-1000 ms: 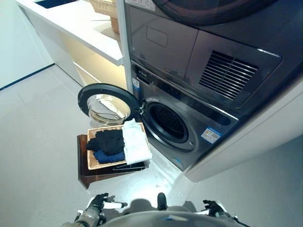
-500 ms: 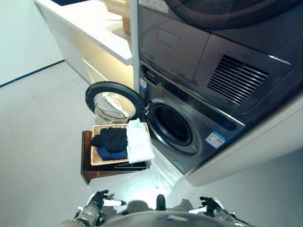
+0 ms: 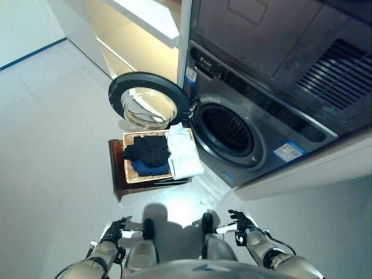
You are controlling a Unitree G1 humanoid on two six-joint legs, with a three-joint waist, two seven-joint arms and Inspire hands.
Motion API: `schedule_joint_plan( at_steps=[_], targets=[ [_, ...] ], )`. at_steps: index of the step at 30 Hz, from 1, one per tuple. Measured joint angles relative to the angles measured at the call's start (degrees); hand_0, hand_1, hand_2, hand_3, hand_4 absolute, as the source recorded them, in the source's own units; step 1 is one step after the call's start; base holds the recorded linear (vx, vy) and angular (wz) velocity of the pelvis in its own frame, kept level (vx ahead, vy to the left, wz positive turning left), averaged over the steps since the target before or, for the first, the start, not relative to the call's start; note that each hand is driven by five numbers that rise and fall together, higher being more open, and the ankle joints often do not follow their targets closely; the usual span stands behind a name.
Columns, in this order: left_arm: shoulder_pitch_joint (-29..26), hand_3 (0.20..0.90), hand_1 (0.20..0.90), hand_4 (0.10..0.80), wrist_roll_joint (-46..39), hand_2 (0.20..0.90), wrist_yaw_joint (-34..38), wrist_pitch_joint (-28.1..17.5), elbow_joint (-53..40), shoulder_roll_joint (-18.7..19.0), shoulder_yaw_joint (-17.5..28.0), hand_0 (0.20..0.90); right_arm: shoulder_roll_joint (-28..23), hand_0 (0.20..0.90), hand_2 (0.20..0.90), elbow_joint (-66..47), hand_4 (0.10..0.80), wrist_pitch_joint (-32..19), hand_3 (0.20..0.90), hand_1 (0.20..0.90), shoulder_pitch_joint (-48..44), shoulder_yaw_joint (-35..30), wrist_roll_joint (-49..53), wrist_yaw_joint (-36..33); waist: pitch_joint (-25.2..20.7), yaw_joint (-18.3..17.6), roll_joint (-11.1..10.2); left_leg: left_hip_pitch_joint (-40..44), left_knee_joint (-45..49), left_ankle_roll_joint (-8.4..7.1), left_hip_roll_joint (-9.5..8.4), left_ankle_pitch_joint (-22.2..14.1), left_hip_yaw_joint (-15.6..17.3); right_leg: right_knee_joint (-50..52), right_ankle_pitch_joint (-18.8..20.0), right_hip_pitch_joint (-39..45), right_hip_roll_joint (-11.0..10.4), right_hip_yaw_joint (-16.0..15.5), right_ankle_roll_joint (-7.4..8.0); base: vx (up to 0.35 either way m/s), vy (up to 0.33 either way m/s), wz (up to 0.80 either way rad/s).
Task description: Pick up the clothes and place them into the washing machine
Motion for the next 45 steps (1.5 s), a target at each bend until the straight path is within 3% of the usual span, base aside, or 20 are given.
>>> schedule_joint_plan(
  at_steps=[4, 9, 11, 18, 28, 45],
  targets=[
    [-0.6, 0.9, 0.9, 0.8, -0.6, 0.9, 1.7, -0.4, -1.8, -0.9, -0.4, 0.9, 0.3, 0.9, 0.9, -2.4, 0.8, 0.0, 0.9, 0.9, -2.3, 1.8, -0.3, -0.2, 0.4, -0.3, 0.6, -1.3, 0.5, -0.85, -0.28, 0.3, -1.8, -3.4, -0.2, 1.5, -0.2, -2.0, 1.94, -0.007, -0.057, 0.16],
    [-1.3, 0.9, 0.9, 0.8, -0.6, 0.9, 3.0, -2.5, -5.9, -1.6, -4.3, 0.9, -2.3, 0.9, 0.9, -15.0, 0.8, -0.4, 0.9, 0.9, -4.0, 5.0, -0.2, -1.9, 1.8, -0.7, 0.0, -4.6, 1.6, -2.77, 1.52, 0.5, -3.3, -2.5, -0.8, -1.1, 1.5, -2.8, 0.71, -0.019, -0.014, 0.08],
    [-1.8, 0.9, 0.9, 0.8, -0.6, 0.9, 4.2, -3.3, -8.0, -1.7, -5.0, 0.9, -3.6, 0.9, 0.9, -18.5, 0.8, -0.1, 0.9, 0.9, -9.2, 5.8, -0.2, -3.4, 3.3, -1.0, 0.1, -8.2, 2.1, -3.14, 2.0, 1.3, -3.6, -1.9, 0.0, -4.7, 2.3, -2.7, 0.29, -0.018, -0.009, 0.02],
    [-3.8, 0.9, 0.9, 0.8, -2.0, 0.9, 7.1, -3.6, -10.0, -1.2, -5.9, 0.9, -5.7, 0.9, 0.9, -25.7, 0.8, 0.0, 0.9, 0.9, -21.2, 6.2, 2.6, -6.6, 10.0, 0.1, 2.5, -11.9, 2.4, -2.81, 2.43, 2.8, -5.6, -2.4, 1.3, -6.6, 3.0, -4.5, 0.2, 0.015, 0.003, 0.12],
    [-5.9, 0.9, 0.9, 0.8, -2.2, 0.9, 9.7, -3.6, -9.5, -1.4, -5.9, 0.9, -5.4, 0.9, 0.9, -30.7, 0.8, 0.1, 0.9, 0.9, -32.9, 9.1, 0.7, -9.3, 10.3, 1.8, 2.5, -11.9, 2.4, -2.75, 2.29, 2.8, -6.3, -2.3, 1.2, -6.2, 2.9, -4.5, 0.04, 0.018, 0.021, 0.05],
    [-5.2, 0.9, 0.9, 0.8, -2.1, 0.9, 10.4, -2.5, -8.2, -1.6, -4.3, 0.9, -5.0, 0.9, 0.9, -31.8, 0.8, 2.6, 0.9, 0.9, -34.8, 17.3, -11.3, -9.8, 9.6, 3.2, 1.1, -11.0, 2.2, -3.02, 2.45, 4.3, -8.4, -2.1, 1.4, -4.2, 3.4, -6.1, 0.0, -0.008, 0.001, 0.05]
  ],
)
